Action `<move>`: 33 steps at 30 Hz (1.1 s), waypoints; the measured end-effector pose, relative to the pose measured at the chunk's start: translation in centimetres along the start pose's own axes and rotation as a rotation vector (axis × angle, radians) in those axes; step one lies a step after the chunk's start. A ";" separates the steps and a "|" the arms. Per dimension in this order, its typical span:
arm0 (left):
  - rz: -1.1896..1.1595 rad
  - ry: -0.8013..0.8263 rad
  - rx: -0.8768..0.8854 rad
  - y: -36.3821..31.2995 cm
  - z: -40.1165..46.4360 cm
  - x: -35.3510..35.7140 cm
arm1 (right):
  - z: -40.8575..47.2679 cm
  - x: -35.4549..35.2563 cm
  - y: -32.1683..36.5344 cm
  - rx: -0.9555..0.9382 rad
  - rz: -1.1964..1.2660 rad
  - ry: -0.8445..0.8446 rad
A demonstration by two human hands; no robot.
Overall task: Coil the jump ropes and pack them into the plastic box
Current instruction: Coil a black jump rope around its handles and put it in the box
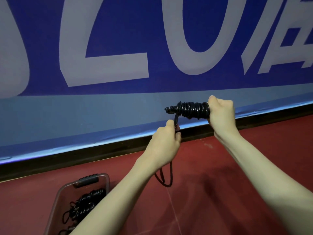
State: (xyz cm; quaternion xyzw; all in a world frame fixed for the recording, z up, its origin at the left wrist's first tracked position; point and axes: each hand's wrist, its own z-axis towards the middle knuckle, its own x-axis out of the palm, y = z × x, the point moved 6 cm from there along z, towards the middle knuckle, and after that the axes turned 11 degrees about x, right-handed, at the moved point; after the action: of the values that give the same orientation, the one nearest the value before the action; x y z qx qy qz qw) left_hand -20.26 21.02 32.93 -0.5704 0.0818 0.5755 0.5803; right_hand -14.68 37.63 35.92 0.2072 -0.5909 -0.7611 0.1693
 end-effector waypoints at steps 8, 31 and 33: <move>0.596 -0.046 0.149 0.0 0.1 -3.8 | -0.8 0.6 1.0 -0.429 -0.496 0.012; -0.126 -0.116 0.202 3.2 -1.0 -5.6 | -3.7 3.5 0.2 -0.207 -0.191 0.280; -0.014 -0.150 0.287 2.7 -1.1 -5.6 | -3.4 3.7 -0.9 -0.113 -0.244 0.255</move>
State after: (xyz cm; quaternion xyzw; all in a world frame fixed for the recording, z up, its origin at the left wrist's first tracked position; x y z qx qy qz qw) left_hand -23.50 16.10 35.19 -0.4376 0.1157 0.5948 0.6643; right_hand -16.09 33.23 33.88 0.3623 -0.4914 -0.7756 0.1604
